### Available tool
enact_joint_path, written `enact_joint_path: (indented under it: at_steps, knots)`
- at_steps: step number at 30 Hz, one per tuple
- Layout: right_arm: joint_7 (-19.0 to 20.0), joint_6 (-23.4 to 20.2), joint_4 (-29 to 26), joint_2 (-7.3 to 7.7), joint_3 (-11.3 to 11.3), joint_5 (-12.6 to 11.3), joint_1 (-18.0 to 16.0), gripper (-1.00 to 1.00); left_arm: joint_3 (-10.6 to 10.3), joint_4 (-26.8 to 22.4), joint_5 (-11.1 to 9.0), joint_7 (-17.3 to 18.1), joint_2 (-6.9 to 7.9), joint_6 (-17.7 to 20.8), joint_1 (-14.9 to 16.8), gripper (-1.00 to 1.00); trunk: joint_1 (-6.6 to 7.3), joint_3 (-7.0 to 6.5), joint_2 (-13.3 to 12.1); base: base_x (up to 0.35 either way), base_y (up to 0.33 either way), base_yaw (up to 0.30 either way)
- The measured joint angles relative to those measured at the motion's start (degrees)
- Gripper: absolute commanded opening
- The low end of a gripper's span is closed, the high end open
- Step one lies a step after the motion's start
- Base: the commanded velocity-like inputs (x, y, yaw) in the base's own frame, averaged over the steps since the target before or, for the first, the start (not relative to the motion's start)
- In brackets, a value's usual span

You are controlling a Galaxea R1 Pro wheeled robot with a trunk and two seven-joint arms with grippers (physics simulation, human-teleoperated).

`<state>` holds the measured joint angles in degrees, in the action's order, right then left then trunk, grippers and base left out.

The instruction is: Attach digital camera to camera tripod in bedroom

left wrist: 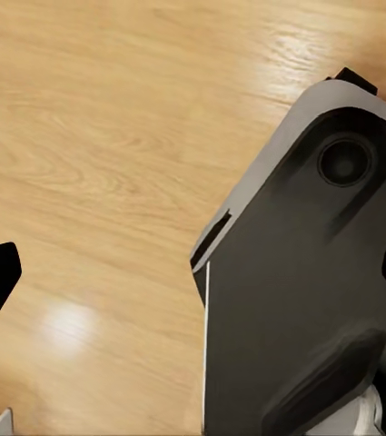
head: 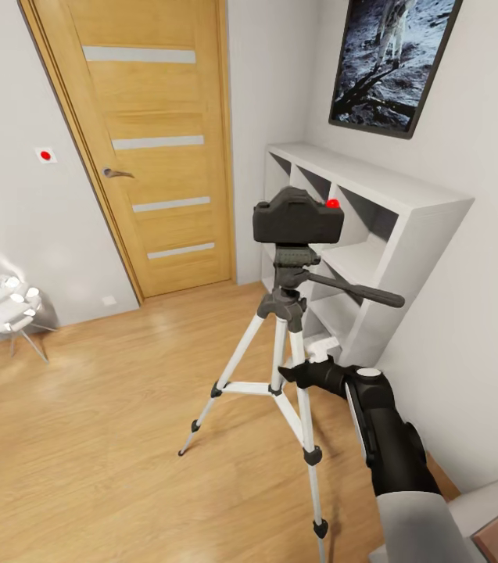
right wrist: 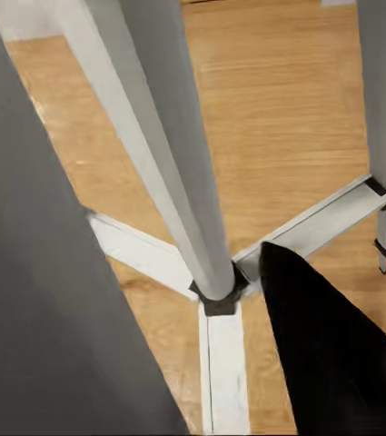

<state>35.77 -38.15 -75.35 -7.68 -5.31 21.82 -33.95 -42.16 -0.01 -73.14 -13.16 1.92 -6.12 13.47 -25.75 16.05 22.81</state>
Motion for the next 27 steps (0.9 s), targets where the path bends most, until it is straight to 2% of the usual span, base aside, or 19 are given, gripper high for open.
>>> enact_joint_path:
  at_steps: [12,23,27]
  knots:
    - [-0.08,-0.03,0.01,0.01,-0.06,-0.01,0.01,1.0,-0.07,0.01,-0.85,0.02,-0.11,-0.3,-0.05,1.0,-0.02,0.0,0.0,-0.028,0.0,0.0]
    - [-0.22,-0.03,0.01,0.01,-0.06,0.0,0.01,1.0,-0.07,0.01,-0.88,-0.03,-0.39,-0.6,-0.05,1.0,-0.03,0.0,0.0,-0.284,0.0,0.0]
    - [-0.23,-0.03,0.01,0.01,-0.07,-0.04,0.01,1.0,-0.05,0.01,-0.9,-0.03,-0.33,-0.58,-0.05,1.0,-0.02,0.0,0.0,-0.146,0.0,0.0]
